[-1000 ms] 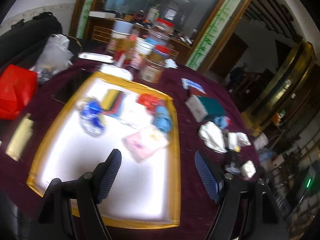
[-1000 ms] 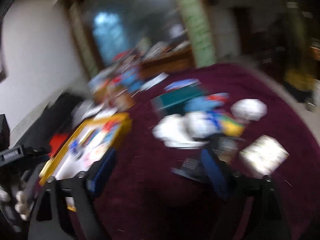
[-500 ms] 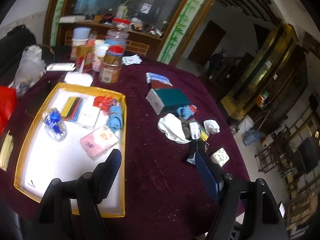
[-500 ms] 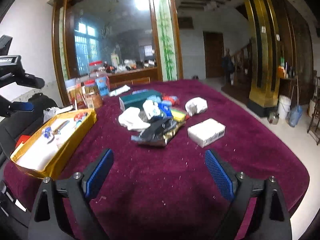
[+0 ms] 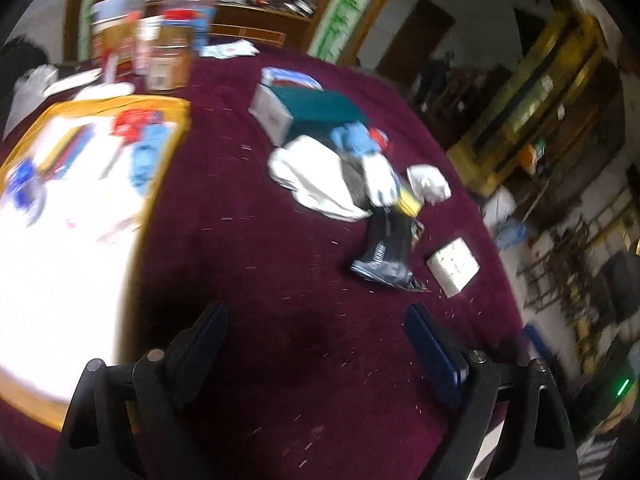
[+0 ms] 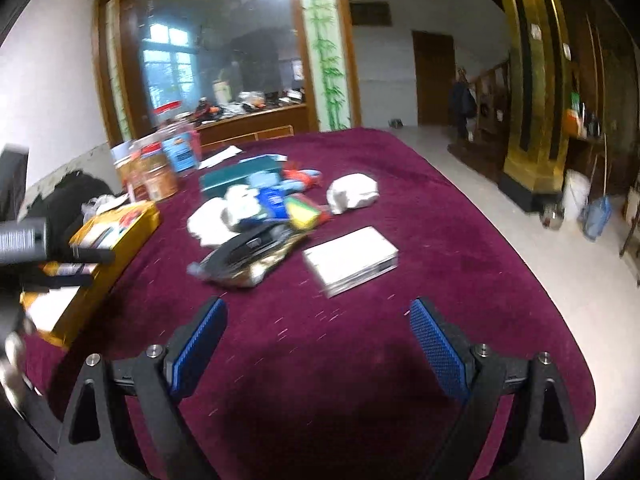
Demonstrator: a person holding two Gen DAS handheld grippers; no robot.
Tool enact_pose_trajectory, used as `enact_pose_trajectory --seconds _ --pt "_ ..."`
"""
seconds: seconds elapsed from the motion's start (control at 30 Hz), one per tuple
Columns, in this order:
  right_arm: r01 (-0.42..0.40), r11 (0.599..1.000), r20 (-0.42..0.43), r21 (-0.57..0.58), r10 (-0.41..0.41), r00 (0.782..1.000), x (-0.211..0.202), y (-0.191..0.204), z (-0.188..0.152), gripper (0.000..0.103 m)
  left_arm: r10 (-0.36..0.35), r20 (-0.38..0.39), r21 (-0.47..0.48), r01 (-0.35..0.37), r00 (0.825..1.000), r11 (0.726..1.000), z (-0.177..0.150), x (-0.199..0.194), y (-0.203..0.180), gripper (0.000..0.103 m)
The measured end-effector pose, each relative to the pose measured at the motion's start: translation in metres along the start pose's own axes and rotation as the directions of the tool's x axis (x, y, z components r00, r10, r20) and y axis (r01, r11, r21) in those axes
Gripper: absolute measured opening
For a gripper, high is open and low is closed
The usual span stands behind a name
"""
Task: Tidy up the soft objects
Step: 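Move both open grippers away from the tray back toward the item pile, then grasp the black-gold snack bag with the left gripper while the right grasps the lemon-print tissue box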
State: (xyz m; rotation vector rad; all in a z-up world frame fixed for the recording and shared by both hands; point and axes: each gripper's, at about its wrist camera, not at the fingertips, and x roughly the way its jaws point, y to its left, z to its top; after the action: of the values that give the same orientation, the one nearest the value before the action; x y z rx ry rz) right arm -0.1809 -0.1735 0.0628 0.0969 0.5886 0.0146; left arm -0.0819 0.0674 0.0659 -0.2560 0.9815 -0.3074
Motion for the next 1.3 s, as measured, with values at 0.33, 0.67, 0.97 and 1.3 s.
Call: enact_pose_trajectory --seconds 0.33,0.67,0.97,1.3 --pt "-0.021 0.959 -0.043 0.284 0.035 0.998 0.089 -0.102 0.065 0.092 0.056 -0.055 0.13 -0.048 0.997 0.99 0.019 0.063 -0.05 0.092" --pt "-0.085 0.867 -0.034 0.491 0.117 0.993 0.109 -0.147 0.055 0.092 0.112 -0.105 0.203 -0.089 0.988 0.975 0.036 0.113 -0.075 0.092" --pt "-0.067 0.898 -0.073 0.434 0.11 0.991 0.114 -0.137 0.059 0.092 0.198 -0.073 0.249 -0.174 0.978 0.953 0.035 0.133 -0.087 0.093" --pt "-0.042 0.907 -0.096 0.42 0.09 0.991 0.117 -0.134 0.06 0.092 0.211 -0.021 0.287 -0.197 0.977 0.937 0.03 0.126 -0.091 0.059"
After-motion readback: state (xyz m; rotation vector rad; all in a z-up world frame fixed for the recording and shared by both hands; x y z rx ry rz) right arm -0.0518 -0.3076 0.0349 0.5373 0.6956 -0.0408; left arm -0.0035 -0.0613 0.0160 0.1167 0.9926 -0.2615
